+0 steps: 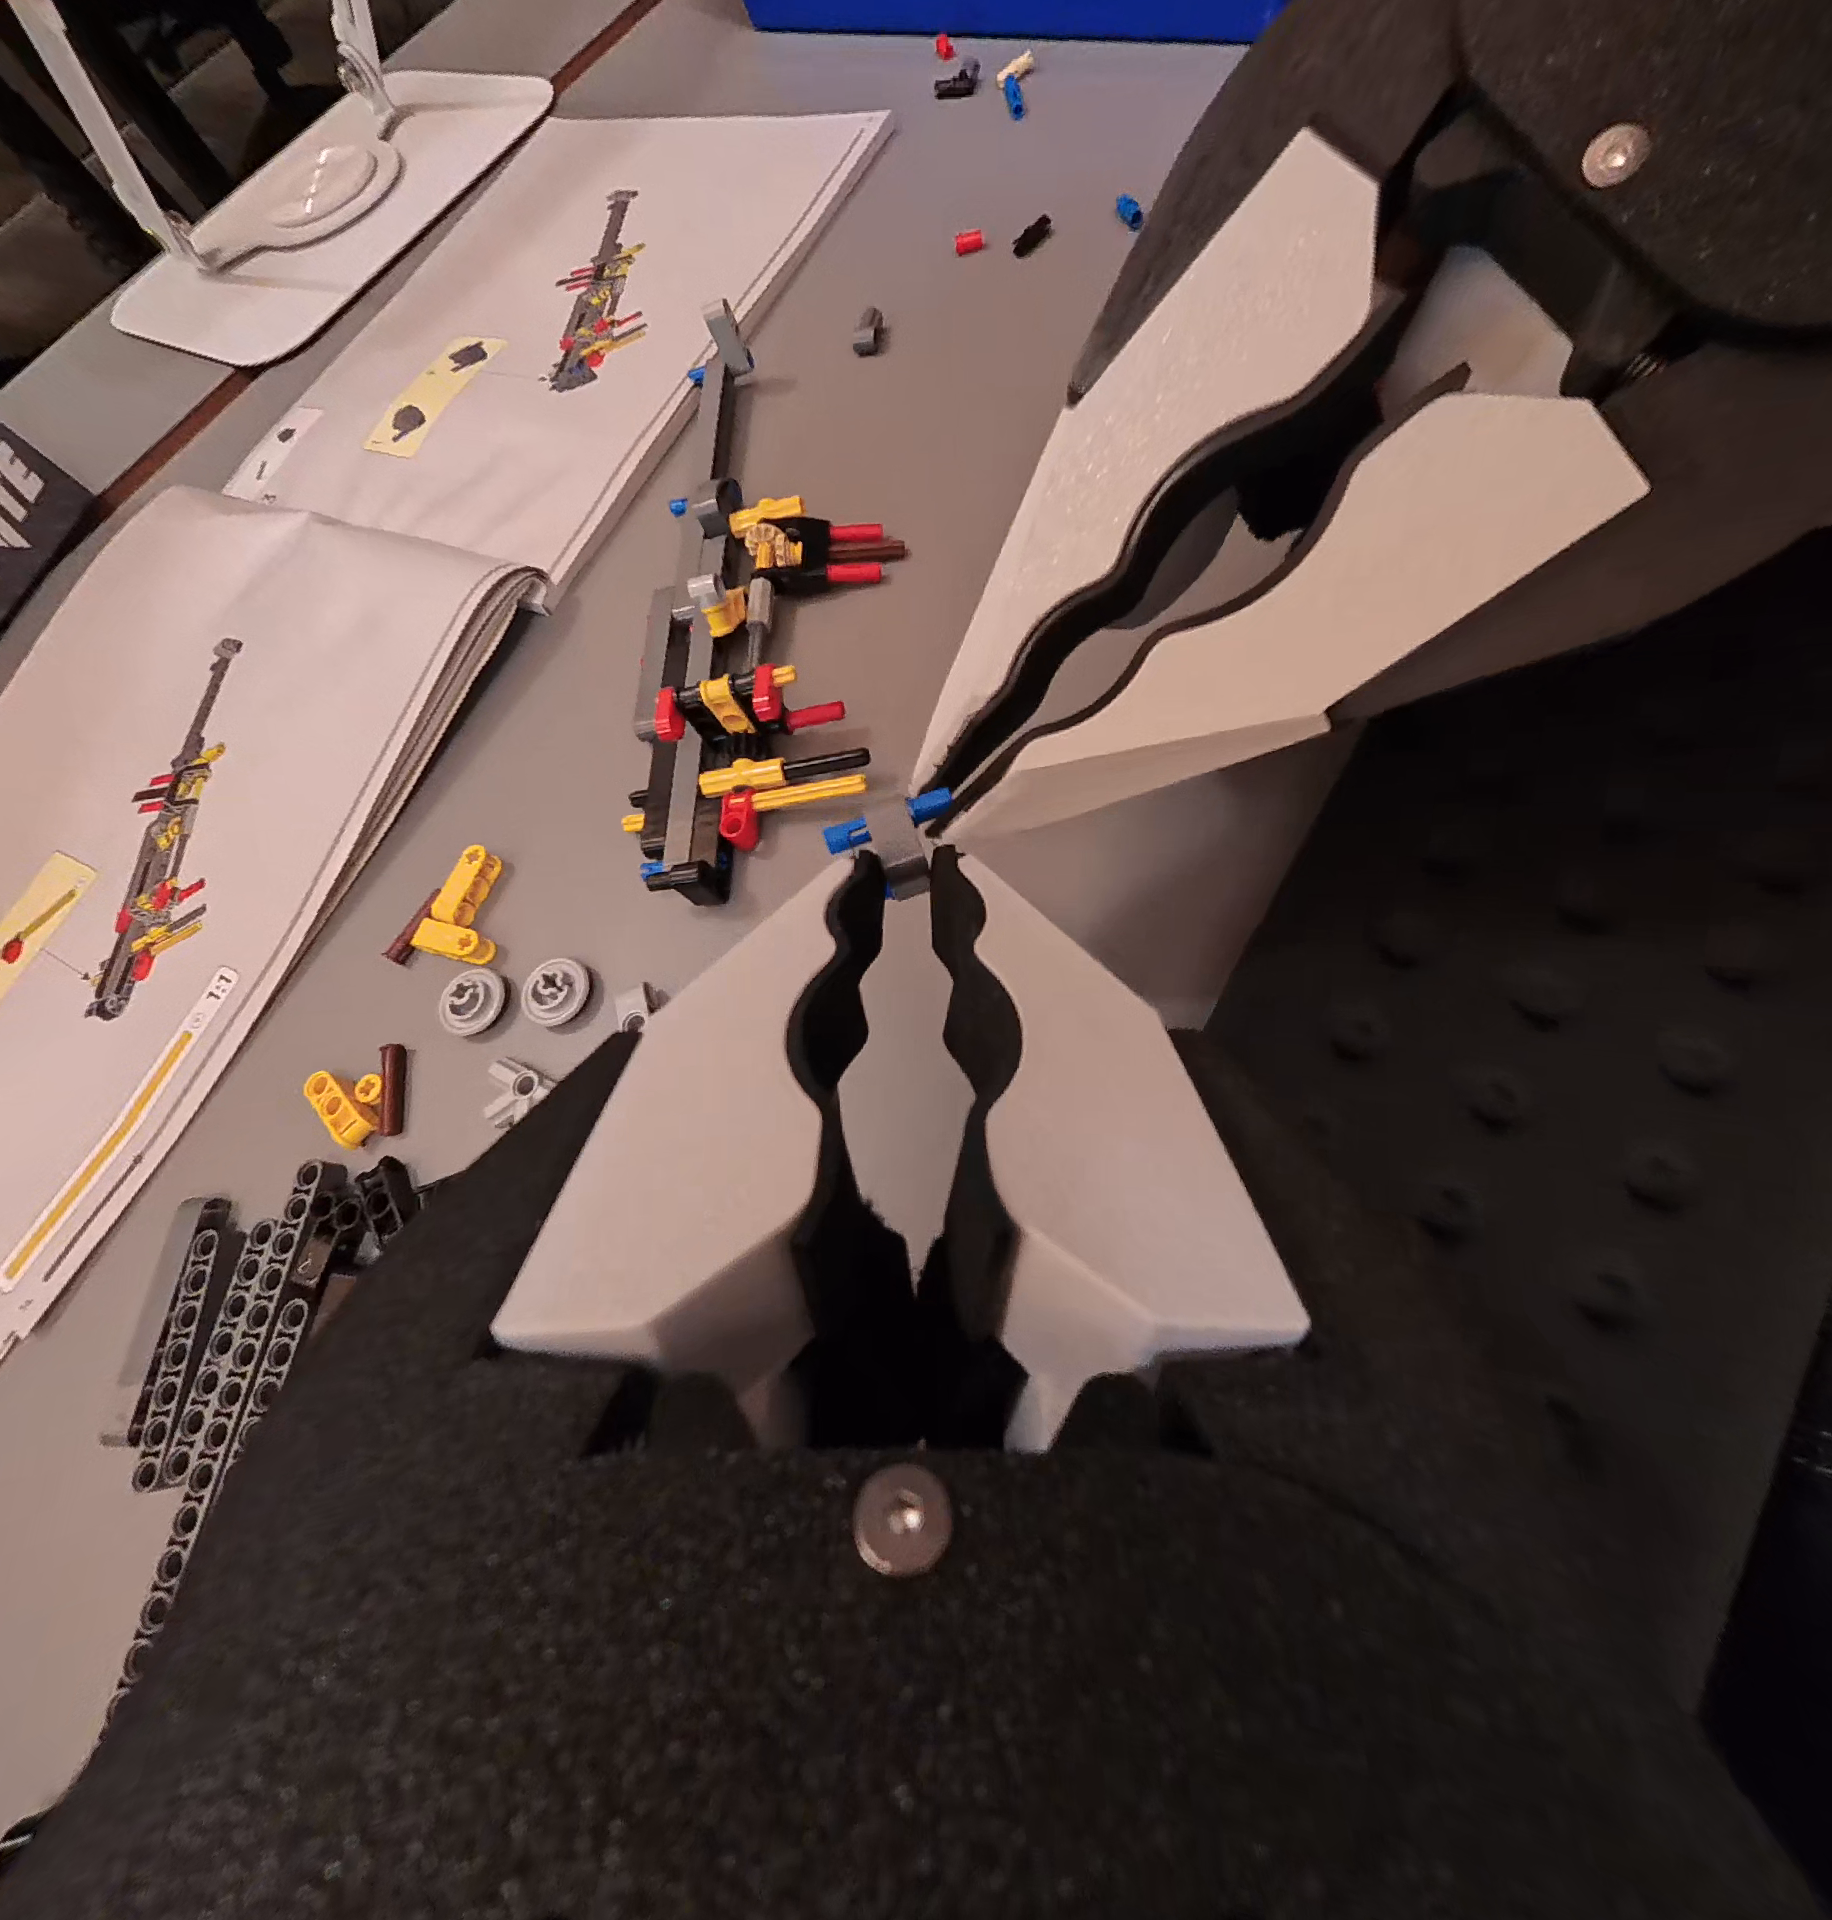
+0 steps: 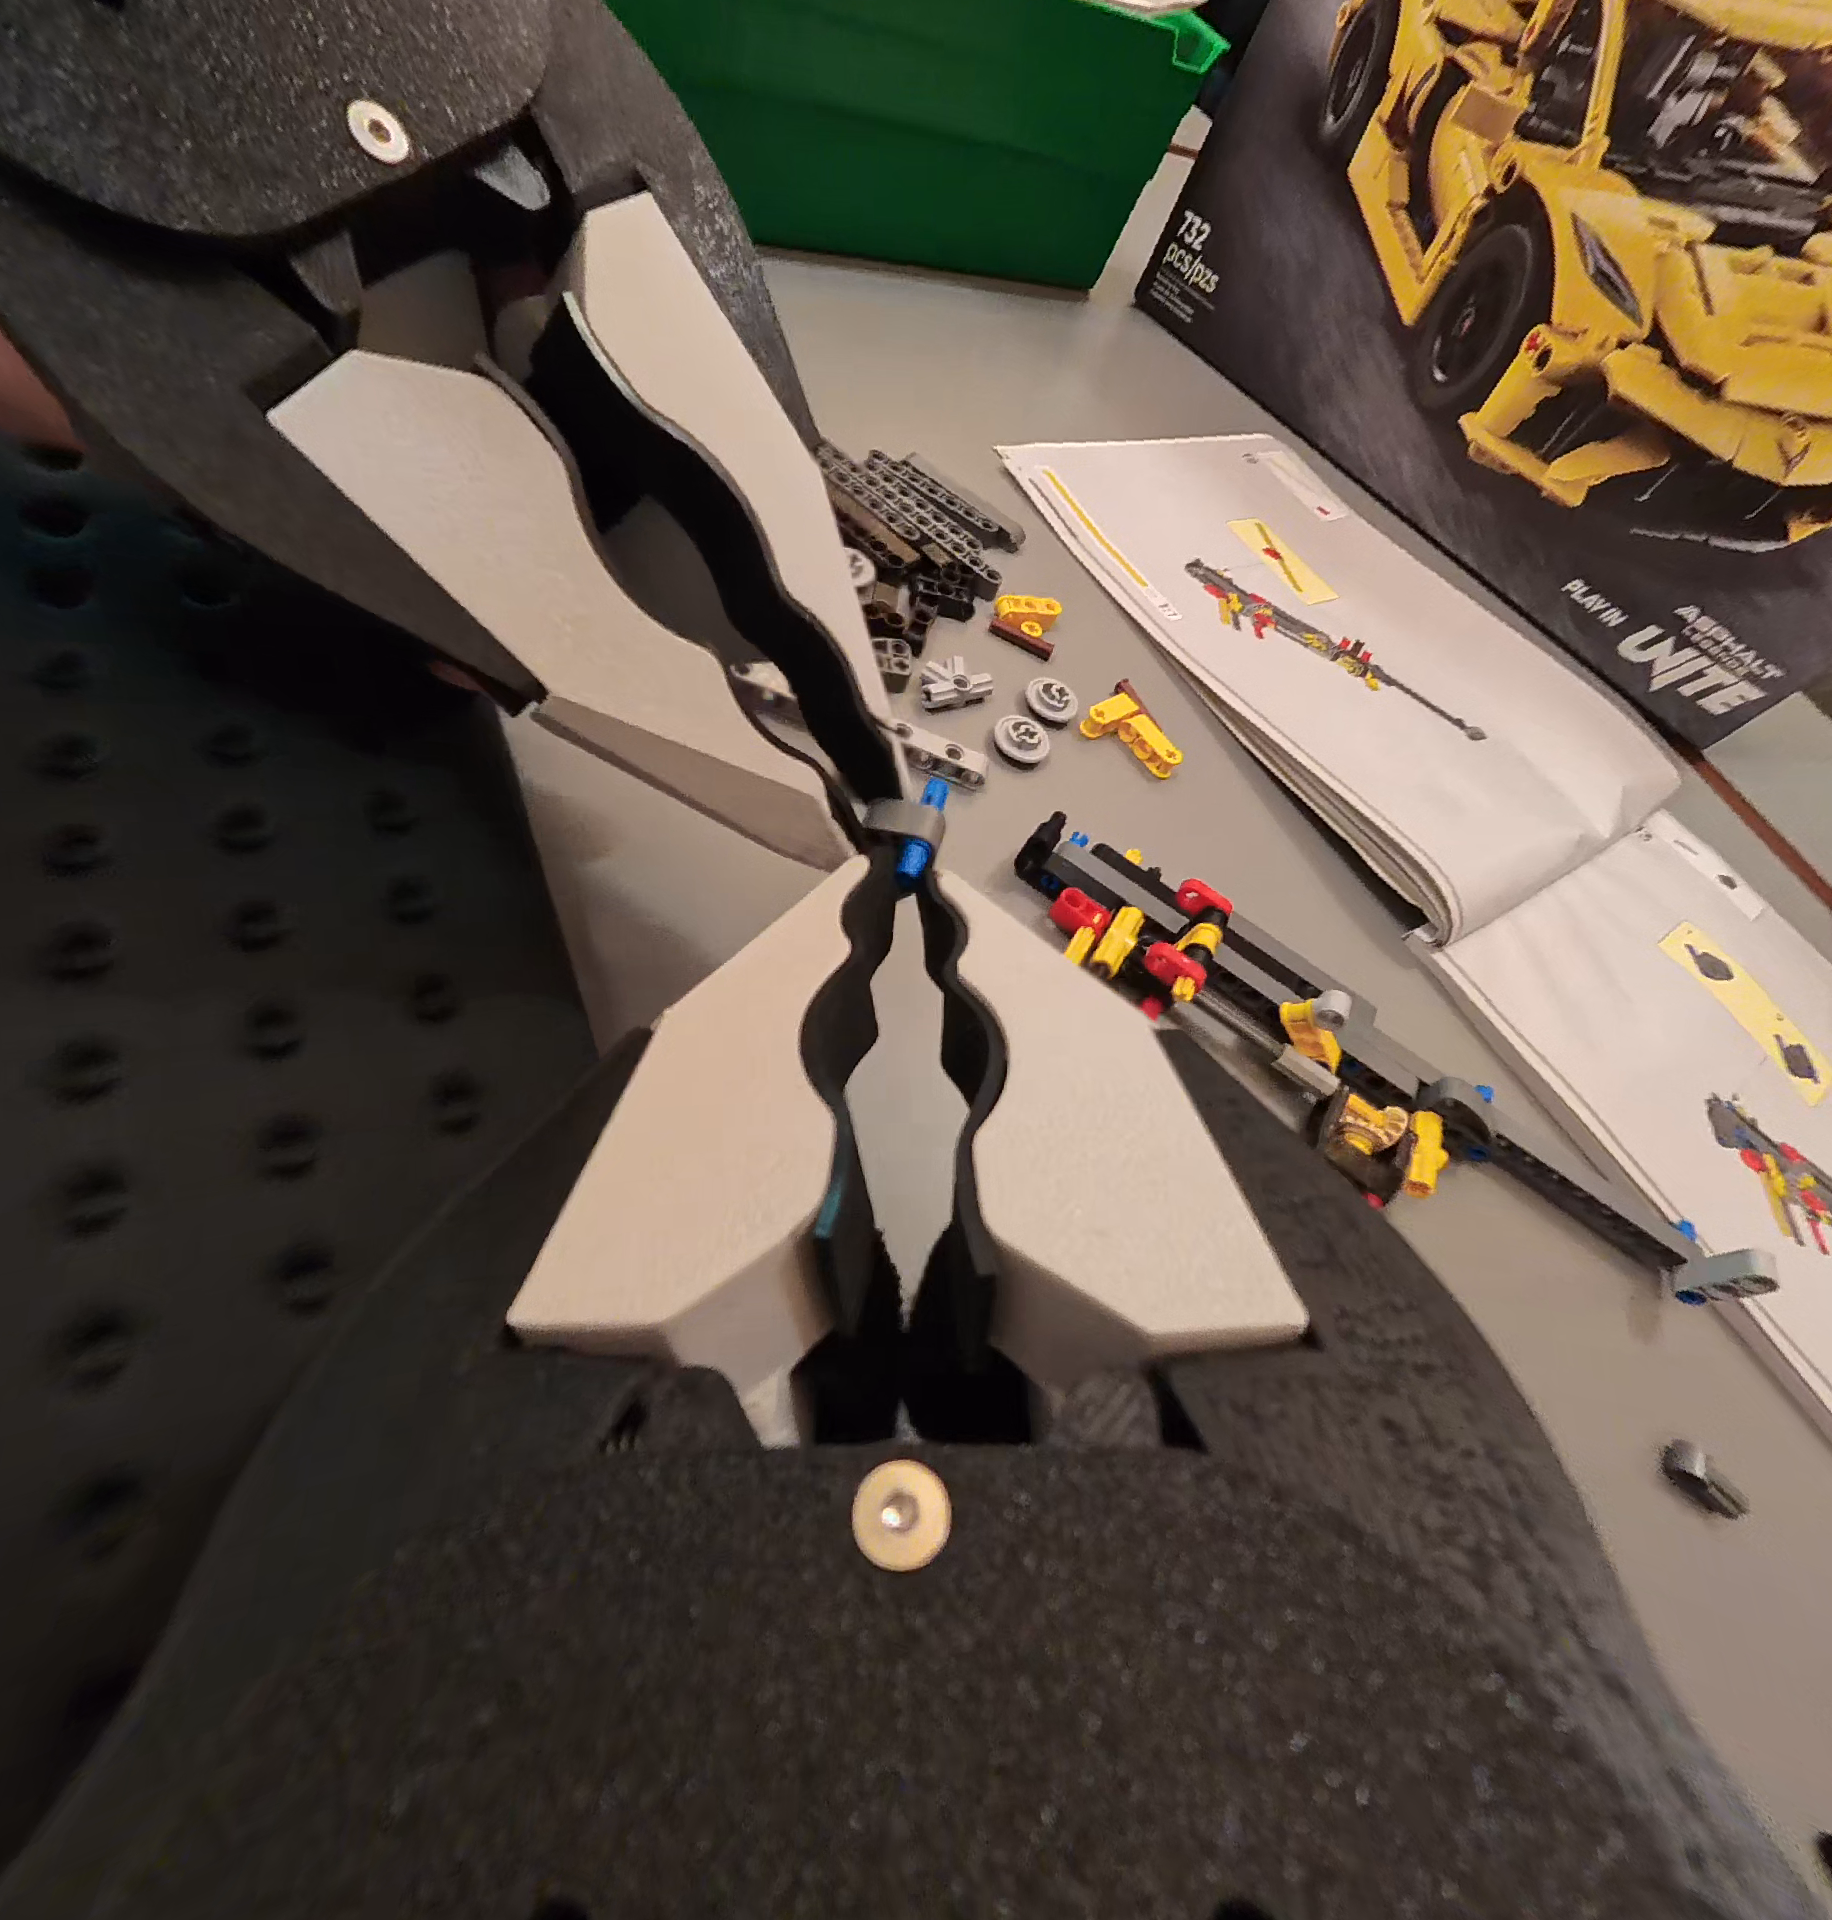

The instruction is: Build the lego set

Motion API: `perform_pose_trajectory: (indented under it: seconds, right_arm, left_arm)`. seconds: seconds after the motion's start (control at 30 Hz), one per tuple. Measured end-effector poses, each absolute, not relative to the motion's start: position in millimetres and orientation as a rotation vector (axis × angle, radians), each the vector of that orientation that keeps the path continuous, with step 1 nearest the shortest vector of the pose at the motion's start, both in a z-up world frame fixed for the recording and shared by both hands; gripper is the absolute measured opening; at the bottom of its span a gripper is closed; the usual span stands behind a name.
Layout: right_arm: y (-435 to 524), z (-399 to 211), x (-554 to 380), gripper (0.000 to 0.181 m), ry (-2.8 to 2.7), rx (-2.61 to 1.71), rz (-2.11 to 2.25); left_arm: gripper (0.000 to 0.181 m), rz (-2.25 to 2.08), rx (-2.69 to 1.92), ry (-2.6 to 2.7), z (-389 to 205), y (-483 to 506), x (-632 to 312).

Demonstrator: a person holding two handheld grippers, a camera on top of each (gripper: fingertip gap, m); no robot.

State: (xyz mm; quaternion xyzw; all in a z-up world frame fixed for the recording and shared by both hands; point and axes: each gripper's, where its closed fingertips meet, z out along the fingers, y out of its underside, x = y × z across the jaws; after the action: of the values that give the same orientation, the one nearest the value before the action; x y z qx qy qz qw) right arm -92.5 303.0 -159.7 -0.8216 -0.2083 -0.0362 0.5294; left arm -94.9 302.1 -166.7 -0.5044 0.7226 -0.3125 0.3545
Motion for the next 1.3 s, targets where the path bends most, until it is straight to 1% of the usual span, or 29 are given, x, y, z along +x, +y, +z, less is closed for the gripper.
perform_pose_trajectory:
  seconds: [0.03, 0.1, 0.17, 0.27, 0.33, 0.37, 0.43, 0.53, 0.63, 0.77, 0.9, 1.1, 1.3]
  right_arm:
    - [302.6, -160.4, -93.4, 0.004, -0.495, -1.968, -0.052]
    - [300.8, -160.4, -93.9, 0.011, -0.484, -1.977, 0.044]
    - [296.5, -156.6, -97.4, 0.015, -0.469, -1.983, 0.243]
    - [292.1, -145.5, -86.4, 0.035, -0.522, -2.046, 0.479]
    - [301.7, -135.9, -60.9, 0.048, -0.631, -2.081, 0.444]
    - [311.5, -130.2, -48.3, 0.05, -0.698, -2.06, 0.397]
    - [329.6, -128.2, -32.3, 0.05, -0.84, -2.015, 0.367]
    - [349.3, -155.3, -20.1, 0.05, -0.979, -2.119, 0.395]
    - [347.5, -171.6, -39.8, 0.05, -1.138, -2.143, 0.542]
    - [354.2, -179.5, -44.4, 0.046, -1.299, -2.128, 0.501]
    - [361.1, -184.4, -46.9, 0.041, -1.394, -2.147, 0.546]
    - [364.8, -196.1, -53.4, 0.039, -1.529, -2.117, 0.522]
    - [363.4, -209.8, -48.2, 0.036, -1.606, -2.153, 0.573]
  left_arm:
    - [0.008, -0.808, -1.298, 1.874, -166.9, 302.2, -95.4]
    - [0.007, -0.783, -1.289, 1.863, -165.6, 309.5, -96.5]
    - [0.007, -0.773, -1.295, 1.859, -165.4, 319.4, -99.0]
    - [0.007, -0.833, -1.318, 1.841, -161.5, 336.3, -99.5]
    - [0.007, -0.893, -1.291, 1.875, -158.7, 341.7, -97.0]
    - [0.007, -0.926, -1.255, 1.903, -157.0, 341.1, -95.4]
    - [0.007, -0.971, -1.193, 1.966, -157.3, 338.8, -91.9]
    - [0.007, -0.968, -1.172, 2.057, -168.2, 340.6, -88.1]
    - [0.007, -0.929, -1.16, 2.105, -179.1, 343.1, -85.7]
    - [0.007, -0.971, -1.115, 2.108, -178.6, 334.8, -82.2]
    - [0.007, -0.942, -1.116, 2.11, -182.2, 337.0, -76.5]
    - [0.007, -1.002, -1.133, 2.121, -178.4, 333.8, -71.6]
    - [0.007, -0.977, -1.157, 2.191, -190.6, 333.0, -72.8]
